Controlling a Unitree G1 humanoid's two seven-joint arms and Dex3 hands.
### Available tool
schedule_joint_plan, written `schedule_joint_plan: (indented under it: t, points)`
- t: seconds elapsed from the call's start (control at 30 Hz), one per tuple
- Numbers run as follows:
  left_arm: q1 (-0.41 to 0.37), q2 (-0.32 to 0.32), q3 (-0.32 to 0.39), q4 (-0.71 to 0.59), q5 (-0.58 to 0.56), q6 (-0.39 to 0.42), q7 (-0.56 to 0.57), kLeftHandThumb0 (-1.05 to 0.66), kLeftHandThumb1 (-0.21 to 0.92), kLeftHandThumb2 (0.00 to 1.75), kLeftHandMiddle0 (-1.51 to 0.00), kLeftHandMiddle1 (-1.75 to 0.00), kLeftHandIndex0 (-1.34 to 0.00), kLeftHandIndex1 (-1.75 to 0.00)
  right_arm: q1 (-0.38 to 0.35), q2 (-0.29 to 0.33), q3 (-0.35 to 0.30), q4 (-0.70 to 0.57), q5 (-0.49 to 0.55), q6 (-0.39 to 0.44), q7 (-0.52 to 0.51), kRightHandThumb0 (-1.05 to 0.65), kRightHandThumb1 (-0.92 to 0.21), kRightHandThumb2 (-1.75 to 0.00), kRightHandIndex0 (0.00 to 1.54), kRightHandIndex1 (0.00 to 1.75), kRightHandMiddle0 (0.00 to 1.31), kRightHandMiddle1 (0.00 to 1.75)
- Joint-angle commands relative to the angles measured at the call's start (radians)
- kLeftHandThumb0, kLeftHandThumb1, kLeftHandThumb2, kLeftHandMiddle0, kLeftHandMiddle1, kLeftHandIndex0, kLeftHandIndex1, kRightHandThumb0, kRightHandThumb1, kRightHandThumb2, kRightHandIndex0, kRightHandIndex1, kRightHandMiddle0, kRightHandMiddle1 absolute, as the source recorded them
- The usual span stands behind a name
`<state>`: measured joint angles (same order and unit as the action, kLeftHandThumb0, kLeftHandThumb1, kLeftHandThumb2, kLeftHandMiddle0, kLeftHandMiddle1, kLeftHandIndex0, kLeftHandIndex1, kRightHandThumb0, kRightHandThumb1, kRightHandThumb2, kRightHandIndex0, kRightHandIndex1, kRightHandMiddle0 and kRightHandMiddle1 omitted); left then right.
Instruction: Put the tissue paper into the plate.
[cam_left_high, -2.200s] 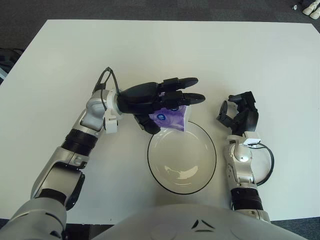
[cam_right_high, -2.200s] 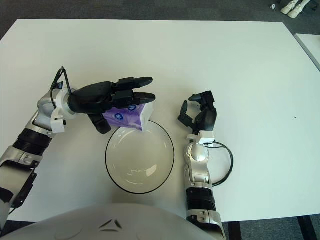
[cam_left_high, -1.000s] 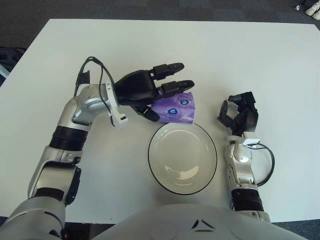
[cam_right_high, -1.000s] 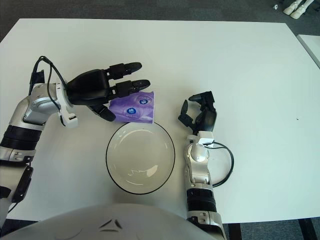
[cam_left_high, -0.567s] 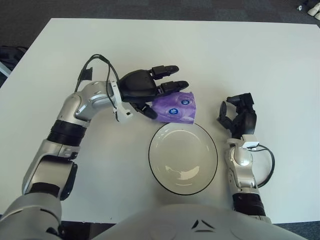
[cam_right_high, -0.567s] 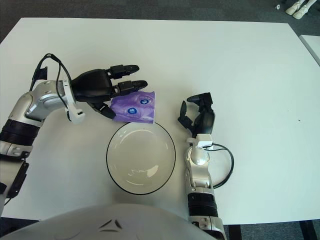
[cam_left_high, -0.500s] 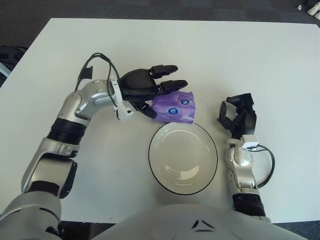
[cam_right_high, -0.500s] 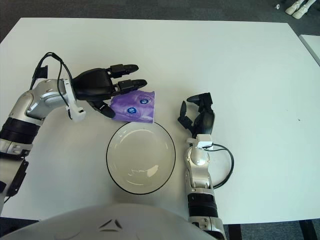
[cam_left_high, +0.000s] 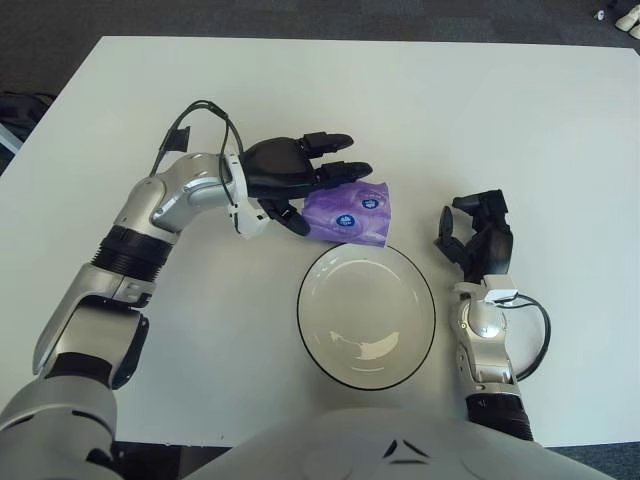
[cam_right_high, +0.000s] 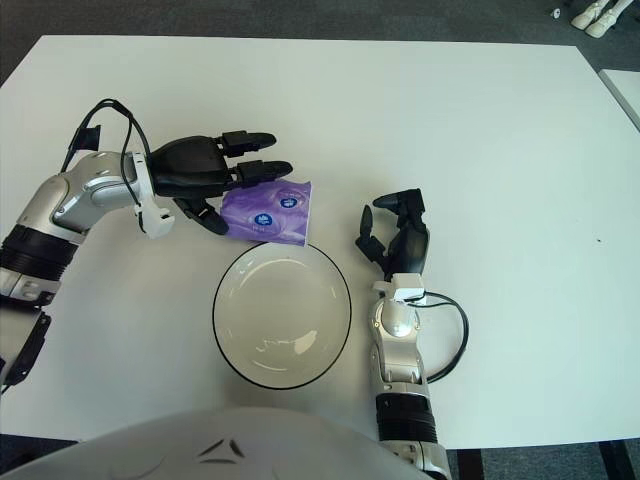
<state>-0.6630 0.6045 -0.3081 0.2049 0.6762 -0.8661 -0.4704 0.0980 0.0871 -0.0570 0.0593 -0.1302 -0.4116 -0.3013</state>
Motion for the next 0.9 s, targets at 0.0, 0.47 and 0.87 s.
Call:
schedule_joint_plan:
  t: [0.0,0.47,0.87]
  points:
    - [-0.020,0.019,-0.024,0.010,-0.007,-0.010,-0.008,-1.05,0.86,0.55,0.00,-0.08,0.00,-0.10,0.095,0.006,-0.004,0.080,0.000,0.043,0.004,-0.38,-0.69,-0.86,0.50,1.29,0.33,1.75]
    - [-0.059,0.025,-0.076,0.045,-0.058,-0.031,-0.061,-1.05,0.88,0.56,0.00,-0.11,0.00,-0.13,0.097,0.010,-0.006,0.084,-0.006,0.033,-0.004,-0.38,-0.69,-0.85,0.50,1.30,0.33,1.75]
    - [-0.086,0.021,-0.100,0.078,-0.100,-0.061,-0.076,-1.05,0.92,0.52,0.00,-0.39,0.00,-0.27,0.096,0.010,-0.003,0.091,-0.008,0.027,-0.004,-0.38,-0.69,-0.85,0.50,1.30,0.33,1.75]
